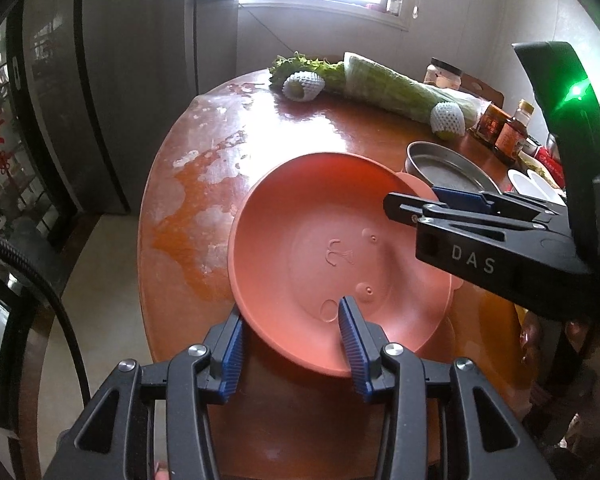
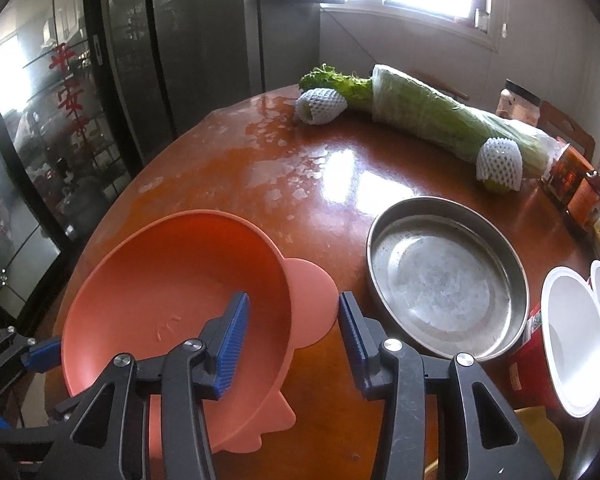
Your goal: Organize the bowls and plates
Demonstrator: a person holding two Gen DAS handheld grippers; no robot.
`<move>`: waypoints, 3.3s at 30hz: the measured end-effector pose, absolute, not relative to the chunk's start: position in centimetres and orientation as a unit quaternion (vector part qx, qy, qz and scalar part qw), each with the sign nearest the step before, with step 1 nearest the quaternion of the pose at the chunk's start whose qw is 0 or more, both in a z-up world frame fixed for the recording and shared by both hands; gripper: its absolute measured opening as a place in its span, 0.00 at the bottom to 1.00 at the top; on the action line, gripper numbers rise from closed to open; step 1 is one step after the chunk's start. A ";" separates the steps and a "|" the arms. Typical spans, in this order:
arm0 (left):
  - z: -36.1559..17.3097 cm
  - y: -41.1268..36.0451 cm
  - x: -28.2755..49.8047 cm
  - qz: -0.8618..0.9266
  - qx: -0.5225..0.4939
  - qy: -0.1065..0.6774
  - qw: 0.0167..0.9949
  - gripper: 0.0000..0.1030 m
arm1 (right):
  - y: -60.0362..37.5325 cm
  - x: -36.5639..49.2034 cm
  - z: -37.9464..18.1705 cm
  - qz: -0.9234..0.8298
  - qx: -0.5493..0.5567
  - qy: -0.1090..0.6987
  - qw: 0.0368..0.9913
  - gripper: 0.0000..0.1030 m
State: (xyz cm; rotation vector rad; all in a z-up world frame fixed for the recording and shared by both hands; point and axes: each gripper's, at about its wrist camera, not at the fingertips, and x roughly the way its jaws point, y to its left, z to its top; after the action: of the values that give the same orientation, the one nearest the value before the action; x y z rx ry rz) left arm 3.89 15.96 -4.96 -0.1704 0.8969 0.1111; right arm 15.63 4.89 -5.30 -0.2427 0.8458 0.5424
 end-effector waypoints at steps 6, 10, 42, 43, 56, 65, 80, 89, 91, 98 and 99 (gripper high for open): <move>-4.8 16.1 3.8 0.053 -0.084 0.431 0.897 0.44 | 4.7 15.7 -4.7 0.263 -0.102 0.399 0.872 0.49; -4.8 16.2 3.8 0.059 -0.082 0.432 0.896 0.44 | 4.3 15.6 -4.0 0.262 -0.099 0.391 0.876 0.56; -0.1 13.0 1.6 0.068 -0.048 0.377 0.922 0.64 | -2.4 9.6 1.6 0.242 -0.055 0.337 0.908 0.63; 0.1 12.7 1.4 0.066 -0.045 0.375 0.923 0.64 | -2.8 9.4 1.8 0.241 -0.052 0.335 0.909 0.63; 1.9 8.9 0.7 0.041 -0.021 0.359 0.932 0.65 | -7.9 6.3 4.3 0.214 -0.025 0.308 0.926 0.65; 2.2 6.9 0.8 0.025 -0.011 0.359 0.933 0.65 | -10.5 4.2 4.2 0.201 -0.009 0.309 0.929 0.65; 1.7 4.0 0.9 0.003 0.012 0.368 0.930 0.65 | -15.1 1.8 3.0 0.160 0.006 0.317 0.935 0.72; 0.8 2.6 1.8 -0.014 0.020 0.382 0.924 0.66 | -16.4 1.2 1.9 0.146 0.016 0.337 0.930 0.72; 0.5 2.4 2.0 -0.016 0.019 0.385 0.923 0.66 | -16.5 1.1 1.3 0.146 0.024 0.348 0.926 0.72; -0.4 1.9 2.8 -0.024 0.019 0.396 0.918 0.66 | -16.7 1.0 -0.6 0.144 0.022 0.372 0.917 0.72; -0.5 1.8 2.9 -0.024 0.020 0.397 0.917 0.66 | -16.8 1.1 -0.9 0.144 0.024 0.376 0.915 0.72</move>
State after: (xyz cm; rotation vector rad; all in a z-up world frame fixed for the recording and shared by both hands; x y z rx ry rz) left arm 2.89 1.83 -0.50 0.0406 0.8169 -0.0490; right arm 1.07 -16.77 -0.86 0.0485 0.7750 0.2957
